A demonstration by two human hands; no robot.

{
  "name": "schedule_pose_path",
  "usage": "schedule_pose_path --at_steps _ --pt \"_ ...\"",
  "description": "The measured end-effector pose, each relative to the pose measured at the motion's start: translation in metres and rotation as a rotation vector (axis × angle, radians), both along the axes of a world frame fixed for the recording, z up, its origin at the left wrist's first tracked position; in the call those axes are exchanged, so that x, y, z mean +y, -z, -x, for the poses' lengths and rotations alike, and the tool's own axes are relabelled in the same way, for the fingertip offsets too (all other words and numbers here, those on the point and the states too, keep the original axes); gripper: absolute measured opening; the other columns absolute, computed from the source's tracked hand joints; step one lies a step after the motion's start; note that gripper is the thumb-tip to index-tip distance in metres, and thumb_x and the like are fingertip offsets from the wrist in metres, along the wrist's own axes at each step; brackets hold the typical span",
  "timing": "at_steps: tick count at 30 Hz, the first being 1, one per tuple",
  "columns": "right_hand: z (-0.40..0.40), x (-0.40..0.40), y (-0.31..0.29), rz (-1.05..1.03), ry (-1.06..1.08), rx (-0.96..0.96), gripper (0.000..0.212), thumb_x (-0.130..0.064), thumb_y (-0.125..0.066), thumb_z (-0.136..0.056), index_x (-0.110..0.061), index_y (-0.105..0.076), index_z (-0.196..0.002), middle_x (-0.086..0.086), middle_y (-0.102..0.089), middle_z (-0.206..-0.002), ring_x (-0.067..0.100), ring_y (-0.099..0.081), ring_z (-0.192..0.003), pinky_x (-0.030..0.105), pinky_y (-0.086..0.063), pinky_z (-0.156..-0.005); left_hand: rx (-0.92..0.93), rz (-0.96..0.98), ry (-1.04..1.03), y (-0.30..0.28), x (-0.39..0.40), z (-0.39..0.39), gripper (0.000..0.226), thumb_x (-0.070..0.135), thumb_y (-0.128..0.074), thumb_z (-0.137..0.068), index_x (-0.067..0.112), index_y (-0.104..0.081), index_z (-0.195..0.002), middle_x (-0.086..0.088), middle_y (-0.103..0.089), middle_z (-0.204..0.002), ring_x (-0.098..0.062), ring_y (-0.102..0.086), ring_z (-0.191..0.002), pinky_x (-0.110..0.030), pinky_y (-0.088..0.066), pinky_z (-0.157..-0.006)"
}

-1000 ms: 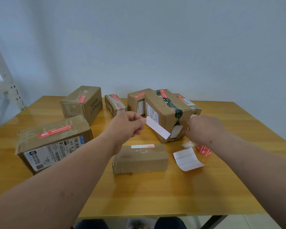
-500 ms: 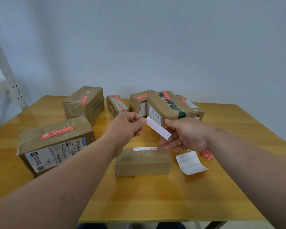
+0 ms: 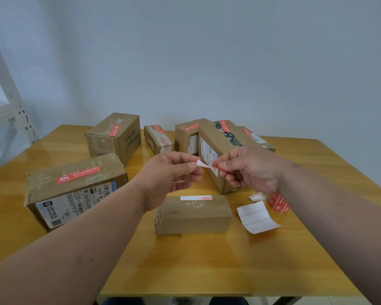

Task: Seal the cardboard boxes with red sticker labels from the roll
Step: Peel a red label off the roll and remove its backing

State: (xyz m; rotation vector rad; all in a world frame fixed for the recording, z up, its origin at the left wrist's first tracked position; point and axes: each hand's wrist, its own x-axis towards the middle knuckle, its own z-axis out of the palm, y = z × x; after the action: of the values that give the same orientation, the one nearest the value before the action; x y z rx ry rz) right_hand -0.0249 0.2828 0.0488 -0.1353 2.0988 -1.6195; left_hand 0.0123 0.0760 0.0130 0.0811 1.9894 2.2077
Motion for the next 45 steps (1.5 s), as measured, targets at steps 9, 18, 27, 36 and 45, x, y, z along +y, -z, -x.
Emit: schedule_pose_path --at_steps 9,18,27,36,45 --pt "-0.008 -0.009 -0.003 -0.278 -0.058 0.393 0.009 -0.013 -0.067 -0.09 -0.016 -0.072 -0.096 -0.004 -0.068 -0.078 0.008 -0.062 -0.069 0.022 -0.05 -0.068 -0.147 0.097 -0.037 0.001 0.003 0.004 0.033 0.036 -0.067 -0.088 0.011 -0.069 -0.109 -0.008 -0.069 -0.099 -0.021 -0.068 -0.09 -0.037 -0.06 -0.072" --pt "-0.014 -0.006 -0.001 -0.341 -0.098 0.354 0.014 -0.009 -0.072 -0.085 -0.008 -0.07 -0.099 0.01 -0.075 -0.085 0.019 -0.072 -0.075 0.031 -0.058 -0.077 -0.042 0.3 -0.03 -0.001 0.007 0.002 0.004 0.005 -0.069 -0.087 0.004 -0.069 -0.092 -0.009 -0.066 -0.073 -0.016 -0.063 -0.065 -0.026 -0.055 -0.06" --pt "-0.013 -0.005 0.001 -0.336 -0.059 0.363 0.006 -0.008 -0.07 -0.086 -0.009 -0.072 -0.091 0.006 -0.069 -0.078 0.013 -0.062 -0.065 0.026 -0.053 -0.065 -0.027 0.324 -0.078 -0.005 0.009 -0.002 0.011 0.007 -0.066 -0.09 0.007 -0.073 -0.098 -0.009 -0.067 -0.079 -0.013 -0.062 -0.066 -0.024 -0.057 -0.064" --pt "-0.015 -0.02 -0.005 -0.591 -0.15 0.586 0.013 -0.011 -0.058 -0.095 -0.022 -0.063 -0.095 -0.013 -0.059 -0.081 0.0 -0.054 -0.072 0.012 -0.036 -0.058 0.319 1.003 -0.24 -0.013 0.014 0.004 0.037 0.026 -0.04 -0.103 0.023 -0.054 -0.137 -0.003 -0.06 -0.132 -0.017 -0.06 -0.101 -0.03 -0.054 -0.08" --pt "-0.016 -0.028 -0.013 -0.687 -0.266 0.7 0.023 -0.009 -0.058 -0.092 -0.028 -0.061 -0.082 -0.009 -0.056 -0.078 0.007 -0.048 -0.069 0.019 -0.037 -0.058 0.227 0.671 -0.024 -0.013 0.021 -0.001 0.012 0.012 -0.07 -0.085 0.021 -0.067 -0.093 0.006 -0.061 -0.075 -0.006 -0.054 -0.063 -0.015 -0.047 -0.055"
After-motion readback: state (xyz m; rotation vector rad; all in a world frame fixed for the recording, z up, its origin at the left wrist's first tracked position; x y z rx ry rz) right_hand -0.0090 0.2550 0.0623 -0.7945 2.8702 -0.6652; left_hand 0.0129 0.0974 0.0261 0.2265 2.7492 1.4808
